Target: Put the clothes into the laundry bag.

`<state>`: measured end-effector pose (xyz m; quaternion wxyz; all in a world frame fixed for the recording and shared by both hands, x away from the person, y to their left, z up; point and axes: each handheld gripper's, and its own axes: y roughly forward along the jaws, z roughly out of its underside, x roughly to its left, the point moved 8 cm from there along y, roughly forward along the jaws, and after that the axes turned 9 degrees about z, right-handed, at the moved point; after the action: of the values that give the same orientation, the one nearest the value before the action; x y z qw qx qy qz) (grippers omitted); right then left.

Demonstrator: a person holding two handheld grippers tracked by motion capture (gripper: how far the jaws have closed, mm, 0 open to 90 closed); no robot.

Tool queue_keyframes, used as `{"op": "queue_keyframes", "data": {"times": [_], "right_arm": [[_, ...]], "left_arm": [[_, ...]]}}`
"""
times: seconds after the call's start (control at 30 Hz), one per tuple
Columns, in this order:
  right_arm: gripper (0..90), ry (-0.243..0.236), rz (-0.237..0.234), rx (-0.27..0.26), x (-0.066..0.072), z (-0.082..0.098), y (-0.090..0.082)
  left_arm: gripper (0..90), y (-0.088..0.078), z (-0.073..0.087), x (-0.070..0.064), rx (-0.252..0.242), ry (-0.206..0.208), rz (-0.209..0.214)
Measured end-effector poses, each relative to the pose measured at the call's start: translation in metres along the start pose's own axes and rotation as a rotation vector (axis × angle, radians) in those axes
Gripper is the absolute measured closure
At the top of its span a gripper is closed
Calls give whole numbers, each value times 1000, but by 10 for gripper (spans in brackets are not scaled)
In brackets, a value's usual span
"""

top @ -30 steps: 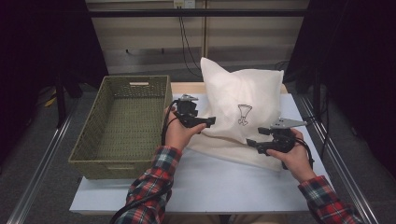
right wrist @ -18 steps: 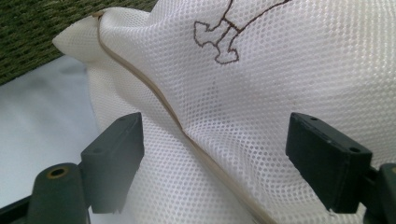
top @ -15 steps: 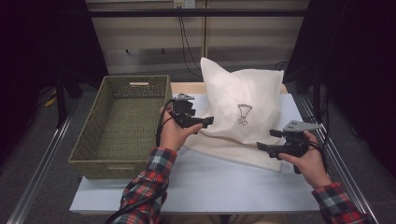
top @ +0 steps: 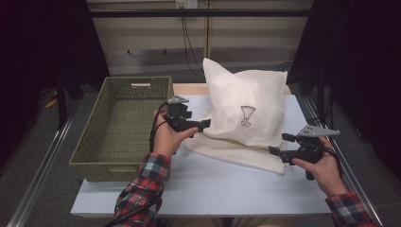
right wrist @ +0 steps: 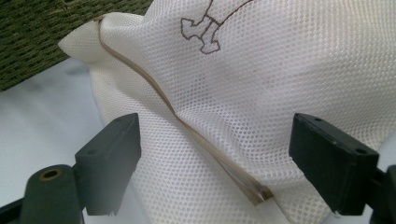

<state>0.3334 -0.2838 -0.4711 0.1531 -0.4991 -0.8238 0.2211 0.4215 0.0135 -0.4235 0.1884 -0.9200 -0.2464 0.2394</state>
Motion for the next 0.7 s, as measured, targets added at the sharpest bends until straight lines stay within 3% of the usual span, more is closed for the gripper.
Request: {"op": "queue_keyframes", "data": {"times": [0.1,0.17,0.47,0.7], "right_arm": [[160,4,2,-3,-1,1,-3],[154,-26,8,-1,-2,2,-5],[141,-2,0,-10,-5,5,-13],[133,19,6,-47,-10,-2,-27]], "left_arm": [[132,-4,1,-2,-6,6,6],[129,-8,1,-2,-8,17,6],[114,-23,-2,-11,-71,28,39],[110,-31,-3,-21,-71,46,61]]}}
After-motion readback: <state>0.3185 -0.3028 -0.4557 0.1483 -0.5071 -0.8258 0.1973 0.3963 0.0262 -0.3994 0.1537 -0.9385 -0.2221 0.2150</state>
